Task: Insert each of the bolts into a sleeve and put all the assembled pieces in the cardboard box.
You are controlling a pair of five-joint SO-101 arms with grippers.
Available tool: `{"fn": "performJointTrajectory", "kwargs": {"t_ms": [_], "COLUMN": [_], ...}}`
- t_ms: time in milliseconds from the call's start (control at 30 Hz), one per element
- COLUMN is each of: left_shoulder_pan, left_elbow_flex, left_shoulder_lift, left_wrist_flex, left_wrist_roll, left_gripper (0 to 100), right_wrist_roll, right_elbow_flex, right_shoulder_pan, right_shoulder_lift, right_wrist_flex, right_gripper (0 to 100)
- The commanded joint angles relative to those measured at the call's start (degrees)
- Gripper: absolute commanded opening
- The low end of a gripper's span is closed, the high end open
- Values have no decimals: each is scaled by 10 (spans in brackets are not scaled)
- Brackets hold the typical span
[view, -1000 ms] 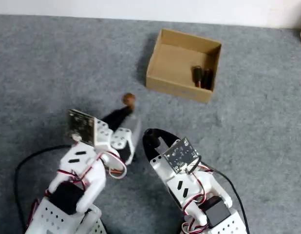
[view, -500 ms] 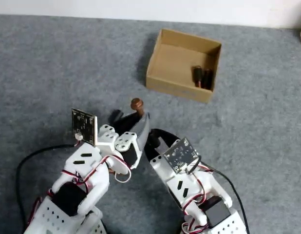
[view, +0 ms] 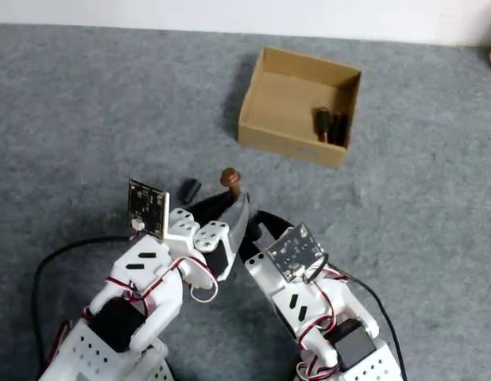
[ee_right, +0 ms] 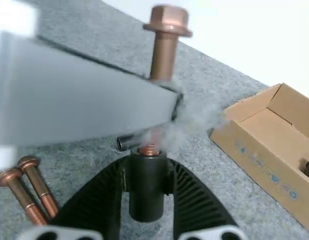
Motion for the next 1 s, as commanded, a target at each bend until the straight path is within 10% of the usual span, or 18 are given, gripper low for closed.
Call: {"fn": "performJointTrajectory", "kwargs": {"t_ms": [0,433,967], "left_shoulder_pan": [46,29,-39], "left_elbow_flex": [0,0,-15], "left_shoulder_lift": [-7,-6,-6], "left_wrist_flex": [44,68,69], "left_wrist_roll": [4,5,5], "left_gripper": [4,173,147], "right_wrist_roll": [-4,-4,-2], "right_elbow_flex": [-12,-7,-7], "right_shoulder_pan": [32,33,32], "right_shoulder_lift": [-7,-7,-7], "right_wrist_flex": [-12,-10,-9], "right_gripper": [4,4,4]}}
